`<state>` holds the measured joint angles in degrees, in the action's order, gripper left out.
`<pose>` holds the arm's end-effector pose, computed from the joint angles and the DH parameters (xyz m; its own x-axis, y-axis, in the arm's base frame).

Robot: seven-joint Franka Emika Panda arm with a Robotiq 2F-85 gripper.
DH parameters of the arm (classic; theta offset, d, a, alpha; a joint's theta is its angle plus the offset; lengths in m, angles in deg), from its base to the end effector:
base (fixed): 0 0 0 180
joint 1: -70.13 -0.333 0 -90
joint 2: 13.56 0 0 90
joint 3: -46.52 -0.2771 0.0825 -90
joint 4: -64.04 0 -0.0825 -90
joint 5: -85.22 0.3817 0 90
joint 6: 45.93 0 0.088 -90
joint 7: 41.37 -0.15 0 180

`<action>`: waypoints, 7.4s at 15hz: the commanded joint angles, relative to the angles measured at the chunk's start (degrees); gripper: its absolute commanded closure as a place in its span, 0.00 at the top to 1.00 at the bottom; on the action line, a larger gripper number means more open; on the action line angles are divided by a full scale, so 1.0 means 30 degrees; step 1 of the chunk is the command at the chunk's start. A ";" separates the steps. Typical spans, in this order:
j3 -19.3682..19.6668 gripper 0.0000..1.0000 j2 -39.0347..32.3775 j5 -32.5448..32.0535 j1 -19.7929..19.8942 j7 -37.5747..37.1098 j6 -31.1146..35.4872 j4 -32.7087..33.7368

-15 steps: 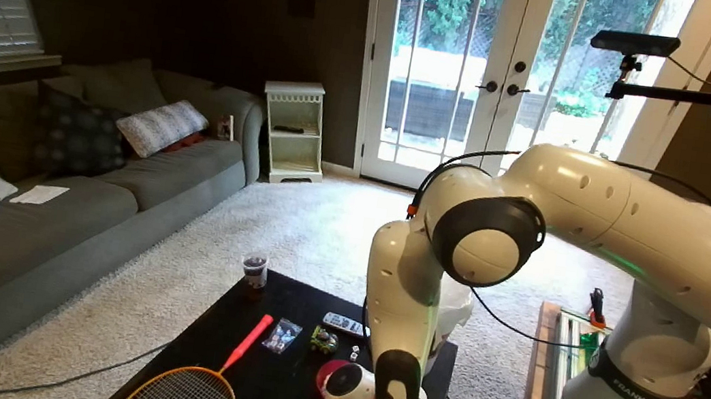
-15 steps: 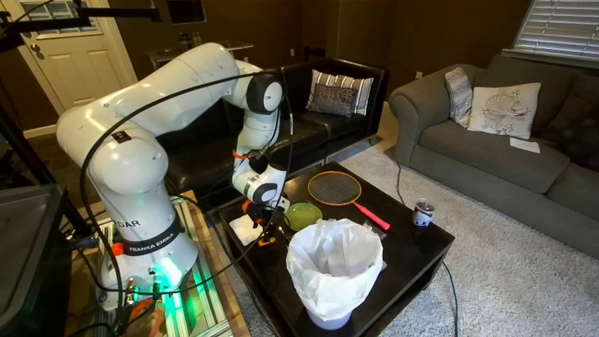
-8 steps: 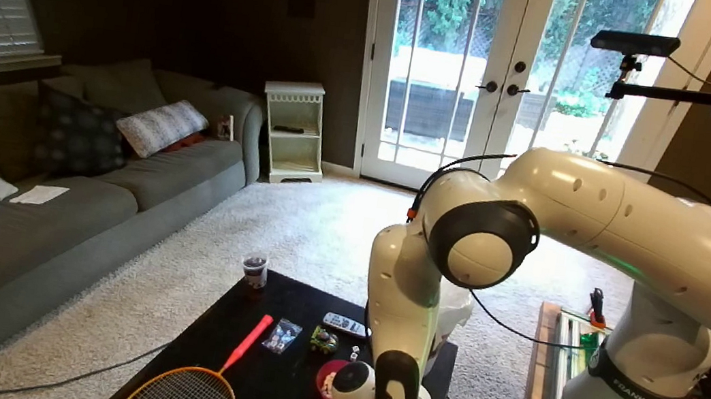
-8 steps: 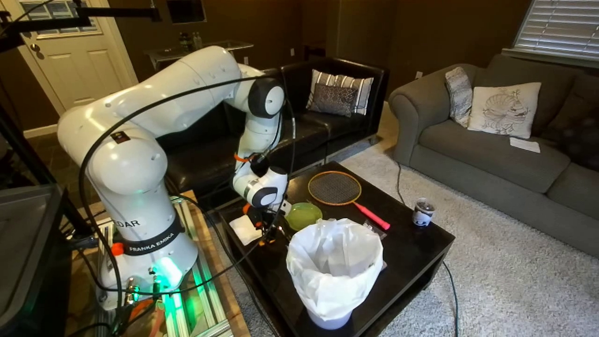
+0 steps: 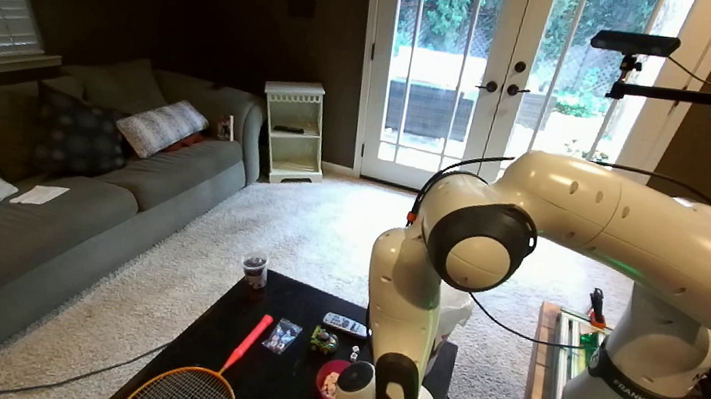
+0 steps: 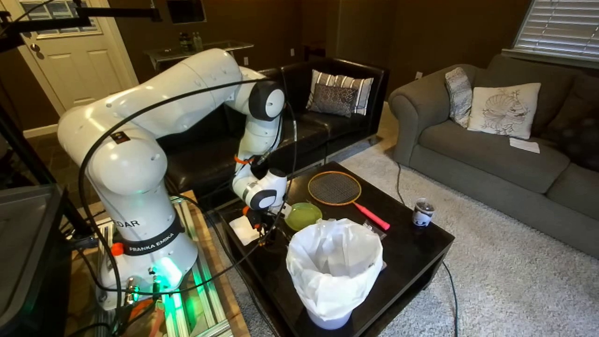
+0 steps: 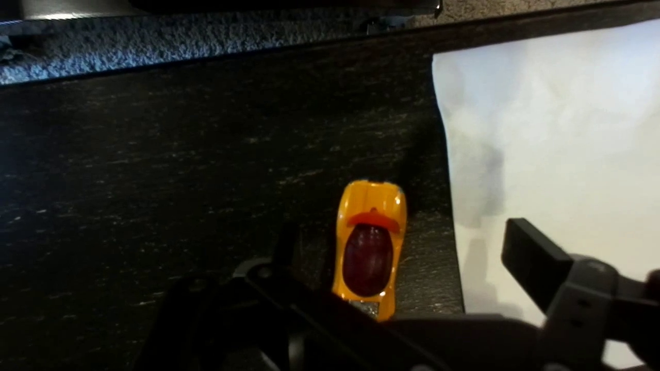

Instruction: Turn the orange object to the left.

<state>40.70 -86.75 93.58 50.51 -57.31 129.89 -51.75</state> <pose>0.3223 0.1715 -0.2197 0.9677 -0.0399 -0.2487 -0.0426 -0.9991 -0.0056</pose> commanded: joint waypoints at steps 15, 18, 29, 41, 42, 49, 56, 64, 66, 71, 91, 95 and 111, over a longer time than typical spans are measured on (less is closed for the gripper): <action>0.0130 0.38 -0.0529 0.1180 -0.0129 -0.0929 0.0859 0.0289; 0.0180 0.17 -0.0547 0.1307 -0.0203 -0.1005 0.0876 0.0263; 0.1506 0.10 0.1717 -0.0435 -0.2272 0.1062 0.0111 -0.1749; 0.1862 0.35 0.3128 -0.4443 -0.3065 0.3514 -0.4091 -0.1466; 0.1859 0.35 0.3126 -0.4438 -0.3027 0.3515 -0.4083 -0.1460; 0.2582 0.10 0.3170 -0.5229 -0.4066 0.3768 -0.4708 -0.1211; 0.4676 0.10 0.2927 -0.8922 -0.7092 0.4624 -0.4382 -0.0894; 0.5280 0.10 0.2494 -1.2008 -0.7879 0.7351 -0.3406 -0.0898; 0.5048 0.10 0.2310 -1.2499 -0.7377 0.8375 -0.3148 -0.0743; 0.5011 0.10 0.1724 -1.3394 -0.6795 1.0365 -0.2170 -0.0408; 0.5058 0.10 -0.0399 -1.4074 -0.7545 1.1369 -0.2398 0.1628; 0.5242 0.10 -0.0478 -1.4363 -0.7708 1.1238 -0.2290 0.1656; 0.5438 0.88 -0.0313 -1.4768 -0.7801 1.0880 -0.2338 0.1493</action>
<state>55.97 -87.80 51.15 28.47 -22.62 122.82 -47.36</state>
